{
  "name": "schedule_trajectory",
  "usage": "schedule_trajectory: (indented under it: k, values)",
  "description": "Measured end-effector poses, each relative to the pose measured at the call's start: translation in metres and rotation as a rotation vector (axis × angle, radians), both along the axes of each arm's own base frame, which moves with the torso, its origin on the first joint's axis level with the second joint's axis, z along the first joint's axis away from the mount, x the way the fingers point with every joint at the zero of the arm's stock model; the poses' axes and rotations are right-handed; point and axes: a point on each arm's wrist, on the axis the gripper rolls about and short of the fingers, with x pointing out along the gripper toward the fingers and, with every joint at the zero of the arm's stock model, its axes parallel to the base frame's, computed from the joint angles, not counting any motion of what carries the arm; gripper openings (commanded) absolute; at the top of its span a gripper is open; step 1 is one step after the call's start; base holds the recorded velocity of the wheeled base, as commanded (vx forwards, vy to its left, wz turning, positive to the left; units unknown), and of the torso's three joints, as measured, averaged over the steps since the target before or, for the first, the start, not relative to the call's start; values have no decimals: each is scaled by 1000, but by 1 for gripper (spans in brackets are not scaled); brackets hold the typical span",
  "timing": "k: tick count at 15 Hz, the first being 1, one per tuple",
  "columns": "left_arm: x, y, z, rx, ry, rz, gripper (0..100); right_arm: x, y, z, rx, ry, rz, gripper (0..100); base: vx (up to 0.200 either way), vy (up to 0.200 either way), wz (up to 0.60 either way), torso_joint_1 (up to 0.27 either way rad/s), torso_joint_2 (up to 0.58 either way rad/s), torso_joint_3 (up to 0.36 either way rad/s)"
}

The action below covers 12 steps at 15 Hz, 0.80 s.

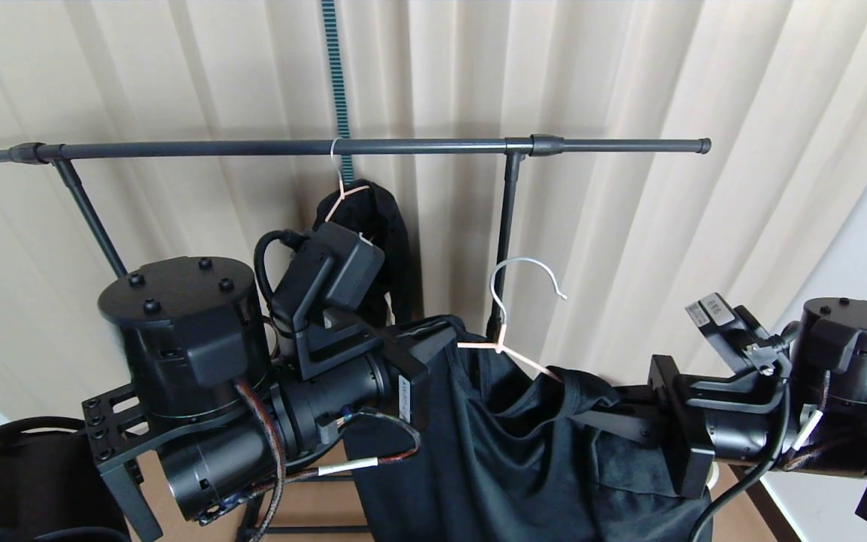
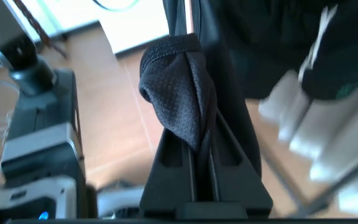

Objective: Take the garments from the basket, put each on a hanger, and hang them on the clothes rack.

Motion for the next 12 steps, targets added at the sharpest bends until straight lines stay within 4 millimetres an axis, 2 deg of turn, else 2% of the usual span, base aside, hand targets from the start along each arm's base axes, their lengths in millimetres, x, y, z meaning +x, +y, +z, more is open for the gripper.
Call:
schedule_trajectory:
  k: [3, 7, 8, 12]
  values:
    - [0, 0, 0, 0, 0, 0, 0, 1, 0, -11, -3, 36, -3, 0, 0, 0, 0, 0, 0, 0]
    - [0, 0, 1, -1, -1, 0, 0, 2, 0, -15, -5, 53, -1, 0, 0, 0, 0, 0, 0, 0]
    - [0, 0, 1, -2, -3, 0, 100, 2, 1, -14, -3, 49, -1, 0, 0, 0, 0, 0, 0, 0]
    - [0, 0, 1, 0, -4, 0, 100, 3, 1, -11, 29, 50, -7, 0, 0, 0, 0, 0, 0, 0]
